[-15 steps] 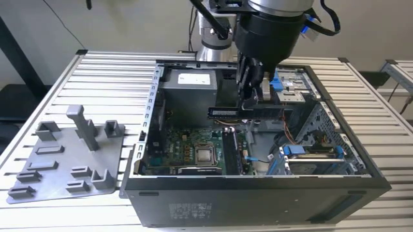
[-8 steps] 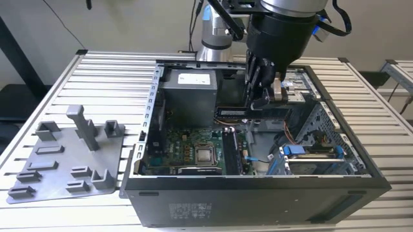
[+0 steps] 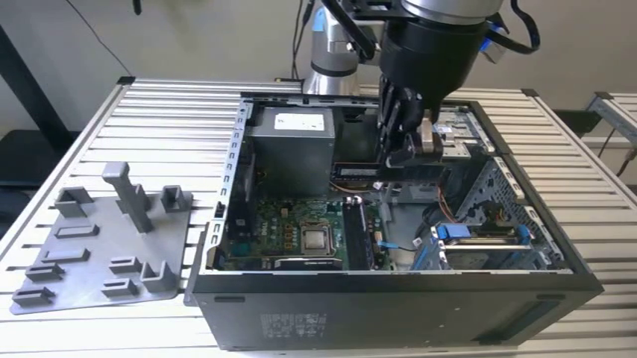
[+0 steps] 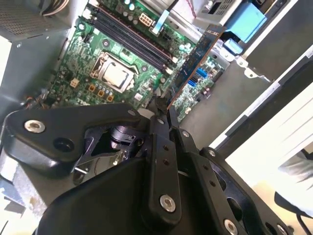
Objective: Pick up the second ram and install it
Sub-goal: 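Pick up the second ram and move it above second insertion slot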
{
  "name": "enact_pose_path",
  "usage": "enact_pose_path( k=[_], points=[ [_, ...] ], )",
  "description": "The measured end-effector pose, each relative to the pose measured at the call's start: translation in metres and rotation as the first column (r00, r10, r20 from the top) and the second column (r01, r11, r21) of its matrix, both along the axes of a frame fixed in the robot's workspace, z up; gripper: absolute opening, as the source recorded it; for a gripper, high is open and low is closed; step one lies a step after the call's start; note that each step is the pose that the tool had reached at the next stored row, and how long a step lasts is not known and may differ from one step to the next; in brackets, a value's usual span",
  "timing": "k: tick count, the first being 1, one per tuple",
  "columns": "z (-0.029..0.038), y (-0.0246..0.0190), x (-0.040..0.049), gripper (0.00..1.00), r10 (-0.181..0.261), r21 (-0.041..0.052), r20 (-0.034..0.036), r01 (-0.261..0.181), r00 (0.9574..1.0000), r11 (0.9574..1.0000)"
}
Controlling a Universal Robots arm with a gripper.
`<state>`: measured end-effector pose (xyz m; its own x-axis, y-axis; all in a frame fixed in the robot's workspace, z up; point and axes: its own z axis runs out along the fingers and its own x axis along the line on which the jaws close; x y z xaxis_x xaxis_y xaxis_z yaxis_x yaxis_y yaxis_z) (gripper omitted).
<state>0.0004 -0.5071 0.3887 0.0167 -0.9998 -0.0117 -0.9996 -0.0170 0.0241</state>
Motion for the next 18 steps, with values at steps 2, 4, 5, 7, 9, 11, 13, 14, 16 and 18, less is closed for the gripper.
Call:
enact_pose_path(
  k=[2, 4, 5, 7, 9, 11, 13, 14, 16, 18],
  points=[
    [0.0000, 0.0043, -0.0002, 0.14, 0.000, -0.0002, 0.0000, 0.000, 1.0000, 1.0000],
    [-0.0001, 0.0092, -0.0004, 0.14, -0.001, -0.0003, -0.0001, 0.001, 1.0000, 1.0000],
    [-0.0002, 0.0118, -0.0005, 0.14, -0.001, -0.0003, -0.0001, 0.001, 1.0000, 1.0000],
    [-0.0003, 0.0173, -0.0010, 0.14, -0.001, -0.0002, 0.0000, 0.001, 1.0000, 1.0000],
    [-0.0004, 0.0228, -0.0015, 0.14, -0.001, -0.0002, -0.0001, 0.001, 1.0000, 1.0000],
    [-0.0005, 0.0285, -0.0021, 0.14, -0.001, -0.0002, -0.0001, 0.001, 1.0000, 1.0000],
    [-0.0007, 0.0347, -0.0025, 0.14, -0.001, -0.0002, 0.0000, 0.001, 1.0000, 1.0000],
    [-0.0008, 0.0378, -0.0026, 0.14, -0.001, -0.0001, 0.0000, 0.001, 1.0000, 1.0000],
    [-0.0010, 0.0440, -0.0027, 0.14, -0.001, 0.0003, 0.0000, 0.001, 1.0000, 1.0000],
    [-0.0012, 0.0501, -0.0027, 0.14, -0.001, 0.0010, 0.0000, 0.001, 1.0000, 1.0000]
  ],
)
